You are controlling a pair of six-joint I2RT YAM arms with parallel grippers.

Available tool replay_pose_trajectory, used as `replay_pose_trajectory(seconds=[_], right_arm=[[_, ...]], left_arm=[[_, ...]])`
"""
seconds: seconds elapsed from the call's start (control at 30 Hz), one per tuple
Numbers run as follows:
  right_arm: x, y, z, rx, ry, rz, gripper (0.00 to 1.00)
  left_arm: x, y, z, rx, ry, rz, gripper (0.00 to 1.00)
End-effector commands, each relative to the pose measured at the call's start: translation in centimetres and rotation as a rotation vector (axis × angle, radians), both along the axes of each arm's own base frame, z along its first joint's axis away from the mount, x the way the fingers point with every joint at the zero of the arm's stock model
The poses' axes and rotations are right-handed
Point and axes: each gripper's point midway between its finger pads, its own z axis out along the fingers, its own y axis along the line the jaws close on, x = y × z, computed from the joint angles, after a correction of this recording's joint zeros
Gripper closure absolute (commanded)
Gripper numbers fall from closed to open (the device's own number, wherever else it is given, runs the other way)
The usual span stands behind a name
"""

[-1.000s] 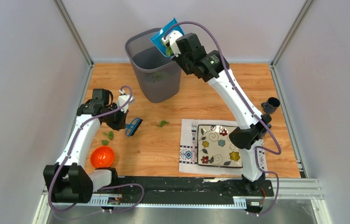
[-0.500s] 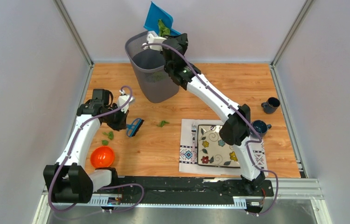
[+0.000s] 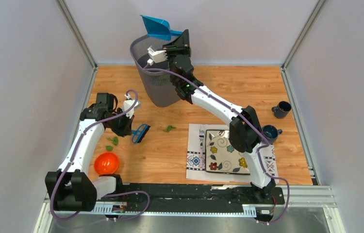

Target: Sweep away the paper scraps from the table

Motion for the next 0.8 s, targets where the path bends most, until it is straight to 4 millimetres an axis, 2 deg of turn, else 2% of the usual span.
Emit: replay_pose_trajectory(seconds=[0.0, 0.1, 0.17, 0.2, 0.23, 0.27, 0.3, 0.33, 0.37, 0.4, 0.43, 0.47, 0.5, 0.53, 0.57, 0.6, 0.63, 0.67, 0.73, 0.77], right_arm=[[-3.3, -2.1, 7.9, 0.033, -0.2, -0.009, 0.98], [-4.1, -3.3, 8.9, 0.111, -0.206, -0.019, 0.99], [-4.9, -3.9, 9.4, 0.226, -0.2, 0.001, 0.99], [-5.9, -5.1, 10.3, 0.275, -0.174, -0.009, 0.99], [-6.6, -4.9, 10.0, 0.311, -0.143, 0.008, 0.99], [-6.7, -4.8, 8.6, 0.4, -0.062, 0.037, 0.99], [-8.6, -6.1, 10.1, 0.466, -0.037, 0.069, 0.99], [-9.5, -5.4, 9.2, 0.518, 0.029, 0.118, 0.99], [-10.1, -4.2, 6.0, 0.574, 0.201, 0.187, 0.99], [-12.2, -5.1, 7.0, 0.672, 0.251, 0.251, 0.99], [-13.4, -4.8, 6.2, 0.721, 0.333, 0.304, 0.99], [-15.0, -3.5, 3.1, 0.789, 0.51, 0.371, 0.99], [-17.1, -4.4, 3.8, 0.839, 0.549, 0.419, 0.99], [-18.3, -4.2, 2.6, 0.858, 0.616, 0.442, 0.99], [-19.7, -3.8, -0.5, 0.856, 0.739, 0.448, 1.0], [-21.5, -4.2, -1.0, 0.93, 0.798, 0.461, 1.0], [-22.5, -4.2, -2.4, 0.955, 0.863, 0.457, 1.0], [-23.9, -4.3, -5.7, 0.935, 0.984, 0.423, 1.0], [-25.8, -4.7, -8.4, 1.005, 1.091, 0.362, 1.0], [-26.9, -5.1, -10.6, 0.994, 1.168, 0.308, 1.0]], left_arm=[[0.1, -0.1, 0.8, -0.006, -0.031, -0.03, 1.0], [0.2, -0.3, 0.8, -0.013, -0.032, -0.028, 1.0], [0.3, -0.4, 0.8, -0.021, -0.031, -0.029, 1.0], [0.3, -0.4, 0.9, -0.023, -0.034, -0.03, 1.0], [0.4, -0.5, 0.9, -0.028, -0.034, -0.029, 1.0], [0.4, -0.6, 1.0, -0.03, -0.036, -0.032, 1.0], [0.4, -0.6, 0.9, -0.035, -0.033, -0.032, 1.0], [0.5, -0.9, 1.2, -0.049, -0.037, -0.038, 1.0], [0.5, -1.0, 1.2, -0.056, -0.034, -0.042, 1.0], [0.6, -1.2, 1.4, -0.065, -0.04, -0.044, 1.0], [0.8, -1.6, 1.7, -0.088, -0.041, -0.049, 1.0], [0.9, -1.7, 1.8, -0.095, -0.043, -0.054, 1.0], [1.1, -1.9, 2.1, -0.103, -0.049, -0.055, 1.0], [1.4, -2.1, 2.4, -0.112, -0.055, -0.057, 1.0], [1.7, -2.2, 2.4, -0.111, -0.059, -0.06, 1.0], [1.8, -2.2, 2.4, -0.109, -0.058, -0.06, 1.0], [2.1, -2.2, 2.7, -0.105, -0.066, -0.057, 1.0], [2.3, -2.5, 2.6, -0.104, -0.063, -0.066, 1.0], [2.7, -2.6, 2.7, -0.092, -0.069, -0.071, 1.0], [3.0, -2.9, 2.5, -0.087, -0.068, -0.083, 1.0]])
